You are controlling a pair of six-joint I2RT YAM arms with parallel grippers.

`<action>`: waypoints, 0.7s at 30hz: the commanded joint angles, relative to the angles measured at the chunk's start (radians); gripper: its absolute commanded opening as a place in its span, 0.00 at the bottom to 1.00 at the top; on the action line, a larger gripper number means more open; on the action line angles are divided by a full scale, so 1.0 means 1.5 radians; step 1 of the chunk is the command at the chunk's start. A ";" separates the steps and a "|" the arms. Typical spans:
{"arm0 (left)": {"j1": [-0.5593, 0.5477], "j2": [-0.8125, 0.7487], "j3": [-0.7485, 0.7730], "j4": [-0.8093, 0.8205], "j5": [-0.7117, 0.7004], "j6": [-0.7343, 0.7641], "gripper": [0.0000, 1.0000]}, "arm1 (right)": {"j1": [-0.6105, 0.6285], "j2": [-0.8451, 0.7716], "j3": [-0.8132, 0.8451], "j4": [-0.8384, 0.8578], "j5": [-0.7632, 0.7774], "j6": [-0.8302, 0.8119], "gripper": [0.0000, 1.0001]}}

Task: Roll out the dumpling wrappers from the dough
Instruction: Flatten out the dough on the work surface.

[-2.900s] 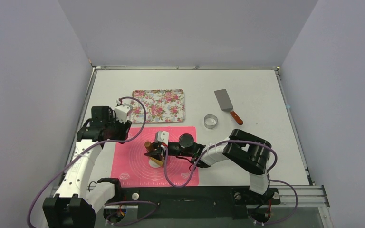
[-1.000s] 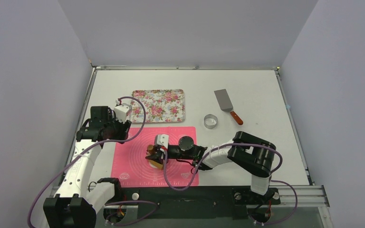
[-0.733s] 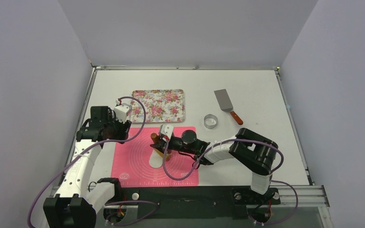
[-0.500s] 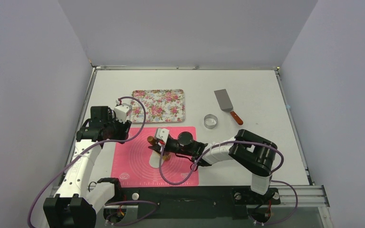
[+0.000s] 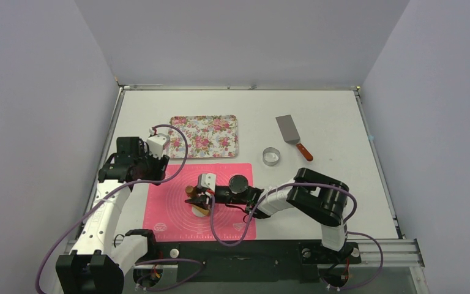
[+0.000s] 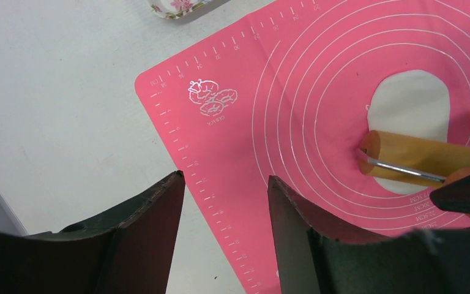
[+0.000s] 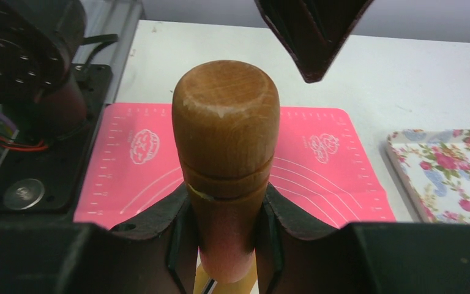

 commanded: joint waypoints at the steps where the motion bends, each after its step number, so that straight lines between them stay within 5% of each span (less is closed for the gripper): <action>1: 0.003 -0.009 0.017 0.021 0.017 0.006 0.51 | 0.027 0.051 -0.031 -0.124 -0.095 0.078 0.00; 21: 0.004 -0.011 0.030 0.012 0.013 0.012 0.51 | -0.045 0.010 -0.012 -0.246 0.029 -0.042 0.00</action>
